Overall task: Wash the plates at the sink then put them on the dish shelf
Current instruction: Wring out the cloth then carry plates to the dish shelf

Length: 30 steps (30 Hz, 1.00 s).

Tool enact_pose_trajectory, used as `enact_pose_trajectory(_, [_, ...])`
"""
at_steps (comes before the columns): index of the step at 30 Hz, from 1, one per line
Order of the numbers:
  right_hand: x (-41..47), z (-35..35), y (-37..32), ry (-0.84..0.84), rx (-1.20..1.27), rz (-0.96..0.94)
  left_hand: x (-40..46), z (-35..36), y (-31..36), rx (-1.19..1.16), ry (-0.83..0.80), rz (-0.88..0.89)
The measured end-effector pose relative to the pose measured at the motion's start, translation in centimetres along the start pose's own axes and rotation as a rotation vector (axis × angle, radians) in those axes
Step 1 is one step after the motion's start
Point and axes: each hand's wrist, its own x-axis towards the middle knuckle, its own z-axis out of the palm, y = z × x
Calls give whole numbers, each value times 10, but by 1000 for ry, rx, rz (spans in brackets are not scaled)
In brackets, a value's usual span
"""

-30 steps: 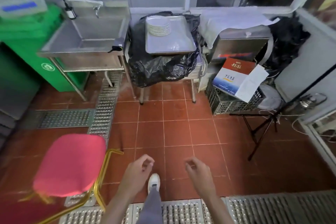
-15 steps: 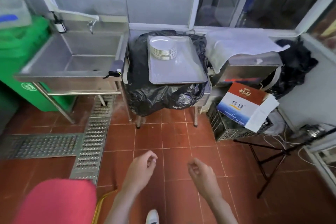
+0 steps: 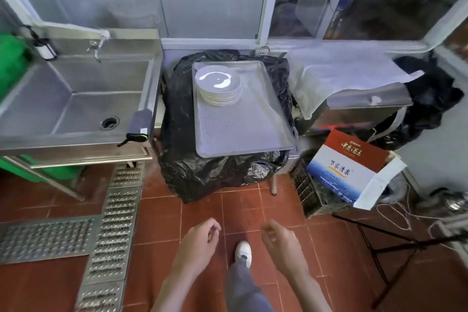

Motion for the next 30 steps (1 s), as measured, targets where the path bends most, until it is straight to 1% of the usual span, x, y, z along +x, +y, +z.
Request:
enact_pose_trajectory(7, [156,-34,-36,-28,-13,-74,129,-40,38,52,16,-30])
enact_pose_trajectory(12, [243,-57,-58,-57,-94,-98,208,-67,63,77,65,-24])
enact_pose_trajectory(16, [288,-61,-64,-114,-23,-75,249,-81,67,93,63,-37])
enact_pose_trajectory(19, [318,-57,-68,-121,-37,-83,273,-90,65,119,65,-45])
enact_pose_trajectory(26, [382,-34,-95,-139,-305,-97,340,-115,44,236,72,-54])
enact_pose_trajectory(28, [396,-30,-103,-152,-351,-94,362,-124,36,229,85,-58])
enact_pose_trajectory(30, [412,-29,-111,-163,-363,-64,384,-134,29,170,96,-68])
